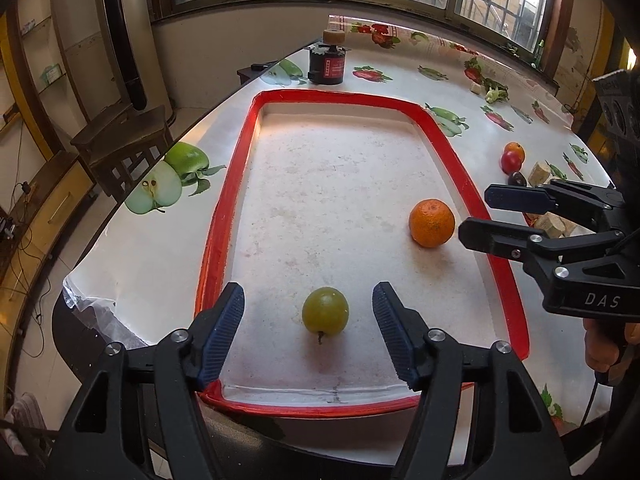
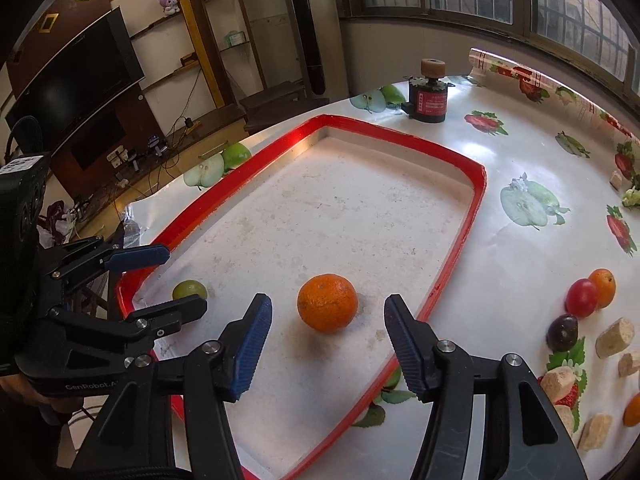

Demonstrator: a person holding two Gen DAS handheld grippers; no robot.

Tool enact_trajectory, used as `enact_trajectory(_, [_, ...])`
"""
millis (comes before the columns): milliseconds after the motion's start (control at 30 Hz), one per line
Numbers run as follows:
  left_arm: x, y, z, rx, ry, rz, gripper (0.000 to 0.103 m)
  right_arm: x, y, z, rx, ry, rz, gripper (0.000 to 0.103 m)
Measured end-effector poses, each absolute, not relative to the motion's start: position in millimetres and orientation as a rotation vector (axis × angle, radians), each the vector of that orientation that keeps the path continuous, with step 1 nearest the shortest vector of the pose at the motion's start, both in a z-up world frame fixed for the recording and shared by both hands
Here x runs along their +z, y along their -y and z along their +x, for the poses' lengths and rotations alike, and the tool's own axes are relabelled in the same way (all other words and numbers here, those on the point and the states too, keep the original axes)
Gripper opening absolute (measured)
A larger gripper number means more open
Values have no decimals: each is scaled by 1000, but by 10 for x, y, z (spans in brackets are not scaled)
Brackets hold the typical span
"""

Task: Organize fruits
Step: 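Open the left tool to drop the grape while the right tool releases the orange, then move both tools back toward the fruits and blocks on the table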

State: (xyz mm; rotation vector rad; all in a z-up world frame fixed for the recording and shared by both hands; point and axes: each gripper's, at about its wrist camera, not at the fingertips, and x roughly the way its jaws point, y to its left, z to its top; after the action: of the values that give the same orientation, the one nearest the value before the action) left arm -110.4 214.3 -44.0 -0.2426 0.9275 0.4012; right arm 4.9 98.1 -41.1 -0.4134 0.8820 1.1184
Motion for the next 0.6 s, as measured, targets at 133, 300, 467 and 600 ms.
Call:
enact_trajectory(133, [-375,-2070,-1109,397,-917,-235,66,-321,-749,36,1101,-868,-384,62])
enact_trajectory(300, [-298,-1945,-1091,379,-903,-222,66,-243,-456,46,1071,-858,-346,65])
enact_trajectory(467, [-230,-1810,-1056,354,-890,-215,66,-198,-151,55,1034,-849,-309,70])
enact_trajectory(600, [-204,-1679,-1012,325,-888,-209,66,-185,119,66,995,-848,-284,71])
